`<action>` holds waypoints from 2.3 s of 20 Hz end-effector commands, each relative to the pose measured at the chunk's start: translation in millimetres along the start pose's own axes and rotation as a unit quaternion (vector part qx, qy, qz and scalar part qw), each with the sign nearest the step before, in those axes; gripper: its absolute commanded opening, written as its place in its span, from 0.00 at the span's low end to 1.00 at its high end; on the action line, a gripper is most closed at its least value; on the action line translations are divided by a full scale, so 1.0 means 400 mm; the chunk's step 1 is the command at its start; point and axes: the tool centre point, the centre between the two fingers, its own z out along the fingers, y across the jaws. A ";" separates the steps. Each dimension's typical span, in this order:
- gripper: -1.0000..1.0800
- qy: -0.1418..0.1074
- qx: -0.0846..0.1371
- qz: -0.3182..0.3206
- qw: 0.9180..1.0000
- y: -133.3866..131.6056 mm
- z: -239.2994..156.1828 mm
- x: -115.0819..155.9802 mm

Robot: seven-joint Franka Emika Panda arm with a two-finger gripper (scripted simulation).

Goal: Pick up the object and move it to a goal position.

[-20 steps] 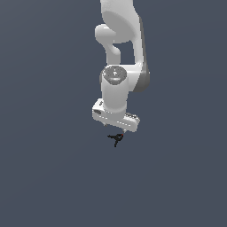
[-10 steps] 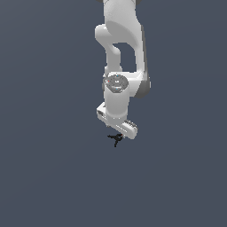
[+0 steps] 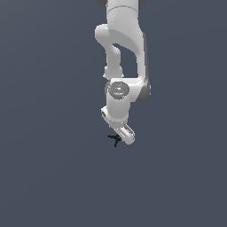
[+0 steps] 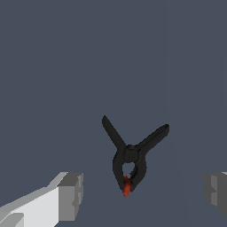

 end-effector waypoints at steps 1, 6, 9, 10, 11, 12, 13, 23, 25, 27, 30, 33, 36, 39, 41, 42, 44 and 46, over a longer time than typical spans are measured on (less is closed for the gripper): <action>0.96 0.001 0.000 0.025 1.000 -0.001 0.012 -0.002; 0.96 0.001 -0.001 0.059 0.998 -0.001 0.029 -0.005; 0.96 0.002 -0.002 0.070 0.998 -0.001 0.035 -0.006; 0.96 0.002 -0.002 0.073 0.997 -0.001 0.036 -0.006; 0.96 0.002 -0.002 0.075 0.997 -0.001 0.037 -0.006; 0.96 0.002 -0.002 0.076 0.997 -0.001 0.037 -0.006; 0.96 0.002 -0.002 0.076 0.997 -0.001 0.037 -0.006; 0.96 0.002 -0.002 0.075 0.997 0.002 0.111 -0.007; 0.96 0.002 -0.002 0.076 0.997 0.002 0.135 -0.007; 0.96 0.002 -0.002 0.076 0.997 0.001 0.152 -0.008; 0.96 0.002 -0.002 0.076 0.997 0.000 0.162 -0.006; 0.00 0.002 -0.002 0.076 0.997 0.000 0.163 -0.006; 0.00 0.002 -0.002 0.076 0.997 0.000 0.163 -0.006; 0.00 0.002 -0.002 0.076 0.997 0.000 0.163 -0.006; 0.00 0.002 -0.002 0.076 0.997 0.000 0.163 -0.006; 0.00 0.002 -0.002 0.076 0.997 -0.001 0.162 -0.006; 0.00 0.002 -0.002 0.076 0.997 0.000 0.159 -0.006; 0.00 0.002 -0.002 0.076 0.997 0.004 0.151 -0.003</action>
